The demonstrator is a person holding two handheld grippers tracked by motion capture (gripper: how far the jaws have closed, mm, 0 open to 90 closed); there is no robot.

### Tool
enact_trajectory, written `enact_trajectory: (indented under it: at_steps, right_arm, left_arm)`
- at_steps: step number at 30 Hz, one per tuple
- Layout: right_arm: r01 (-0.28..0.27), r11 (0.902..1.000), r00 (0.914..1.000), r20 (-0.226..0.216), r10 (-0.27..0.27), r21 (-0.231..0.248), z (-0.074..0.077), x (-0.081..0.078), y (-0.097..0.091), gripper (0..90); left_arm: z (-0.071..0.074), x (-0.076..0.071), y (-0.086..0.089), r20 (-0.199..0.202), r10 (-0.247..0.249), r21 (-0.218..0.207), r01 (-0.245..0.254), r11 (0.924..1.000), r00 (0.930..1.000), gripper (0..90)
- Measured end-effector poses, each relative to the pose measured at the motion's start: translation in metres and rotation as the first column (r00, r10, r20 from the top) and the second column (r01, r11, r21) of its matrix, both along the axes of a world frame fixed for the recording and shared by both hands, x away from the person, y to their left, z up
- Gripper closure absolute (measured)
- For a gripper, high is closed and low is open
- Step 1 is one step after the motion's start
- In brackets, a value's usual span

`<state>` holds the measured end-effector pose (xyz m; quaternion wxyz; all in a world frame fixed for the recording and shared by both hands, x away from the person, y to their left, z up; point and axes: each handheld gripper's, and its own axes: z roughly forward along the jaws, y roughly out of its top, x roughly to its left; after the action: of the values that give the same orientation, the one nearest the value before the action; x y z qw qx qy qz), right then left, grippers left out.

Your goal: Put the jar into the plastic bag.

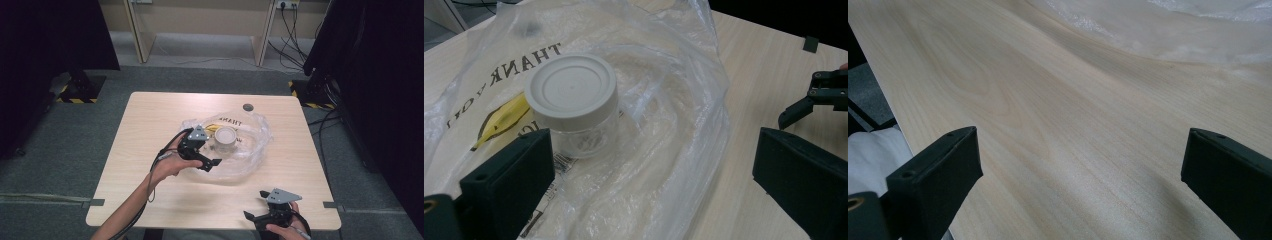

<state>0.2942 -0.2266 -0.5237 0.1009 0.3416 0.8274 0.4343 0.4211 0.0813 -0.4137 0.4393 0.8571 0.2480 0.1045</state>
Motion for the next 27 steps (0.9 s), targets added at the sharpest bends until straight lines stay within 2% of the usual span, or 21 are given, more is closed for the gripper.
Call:
enact_trajectory:
  at_steps: [8,27]
  right_arm:
    - [0.000,1.0000,1.0000,0.001,0.000,0.001,0.001,0.000,0.000,3.0]
    - [0.000,1.0000,1.0000,0.001,0.000,0.001,0.000,0.000,0.000,3.0]
  left_arm:
    - [-0.005,-0.014,0.006,0.001,-0.013,-0.017,0.013,0.9998,0.9999,3.0]
    - [-0.023,-0.038,0.016,-0.005,-0.024,-0.056,0.024,0.9982,0.9997,2.9]
